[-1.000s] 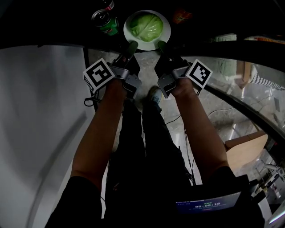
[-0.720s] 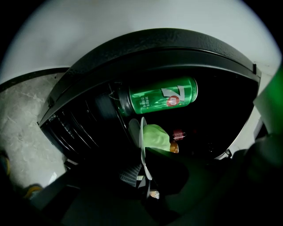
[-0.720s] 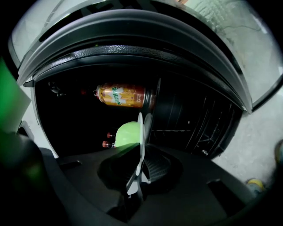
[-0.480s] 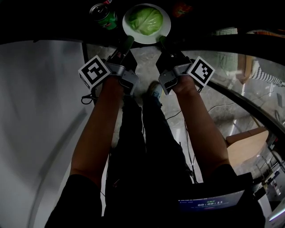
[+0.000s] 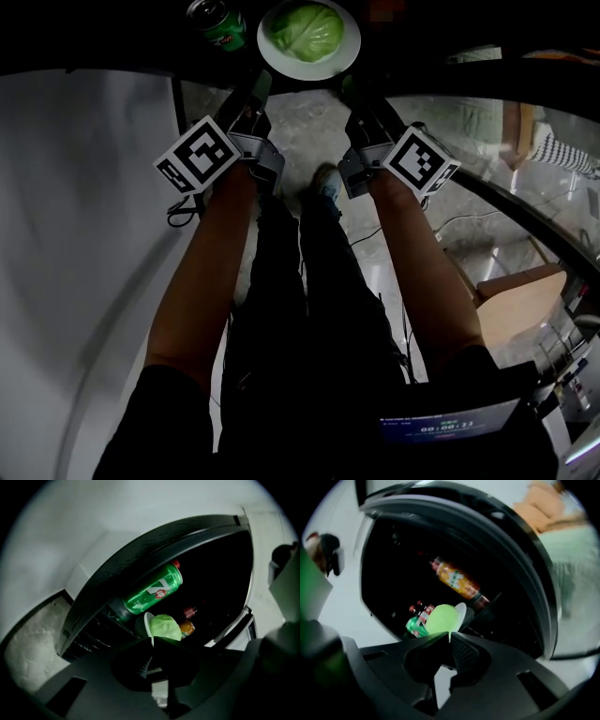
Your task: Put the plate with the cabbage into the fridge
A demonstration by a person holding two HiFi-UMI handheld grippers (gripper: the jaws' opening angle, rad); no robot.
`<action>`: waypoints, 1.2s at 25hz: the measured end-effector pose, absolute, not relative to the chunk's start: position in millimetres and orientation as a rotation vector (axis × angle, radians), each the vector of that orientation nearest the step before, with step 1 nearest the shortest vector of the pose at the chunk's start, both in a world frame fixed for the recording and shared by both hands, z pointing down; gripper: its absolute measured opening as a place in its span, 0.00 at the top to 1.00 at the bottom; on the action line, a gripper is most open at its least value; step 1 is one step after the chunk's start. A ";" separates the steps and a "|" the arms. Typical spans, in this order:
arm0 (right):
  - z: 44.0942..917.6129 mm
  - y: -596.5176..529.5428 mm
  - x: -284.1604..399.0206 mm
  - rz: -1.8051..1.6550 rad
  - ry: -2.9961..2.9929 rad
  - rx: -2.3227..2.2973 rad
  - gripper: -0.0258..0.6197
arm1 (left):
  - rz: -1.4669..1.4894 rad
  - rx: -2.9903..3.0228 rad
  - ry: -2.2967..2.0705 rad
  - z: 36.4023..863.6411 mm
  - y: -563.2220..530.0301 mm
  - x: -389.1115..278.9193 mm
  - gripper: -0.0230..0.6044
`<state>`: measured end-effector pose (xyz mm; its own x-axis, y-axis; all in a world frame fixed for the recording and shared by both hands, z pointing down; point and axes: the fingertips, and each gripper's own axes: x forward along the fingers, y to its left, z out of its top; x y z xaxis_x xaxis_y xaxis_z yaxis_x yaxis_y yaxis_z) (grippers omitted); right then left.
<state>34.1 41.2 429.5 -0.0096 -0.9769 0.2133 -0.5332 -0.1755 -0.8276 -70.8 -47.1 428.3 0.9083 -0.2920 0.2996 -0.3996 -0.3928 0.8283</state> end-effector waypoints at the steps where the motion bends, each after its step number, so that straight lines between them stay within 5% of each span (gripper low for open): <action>1: 430.6 42.0 33.7 -1.076 1.610 -1.818 0.93 | 0.165 2.073 -0.515 426.6 -46.5 -69.9 0.94; 30: 423.4 31.5 14.1 -0.643 2.098 -2.270 0.95 | 0.575 2.799 -0.577 421.2 -14.7 -49.2 0.96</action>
<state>14.1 31.5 423.4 0.0339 -0.9523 0.3032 -0.9586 -0.1168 -0.2598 -49.2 -14.7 421.2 0.8458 -0.3311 0.4183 -0.4195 -0.8972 0.1382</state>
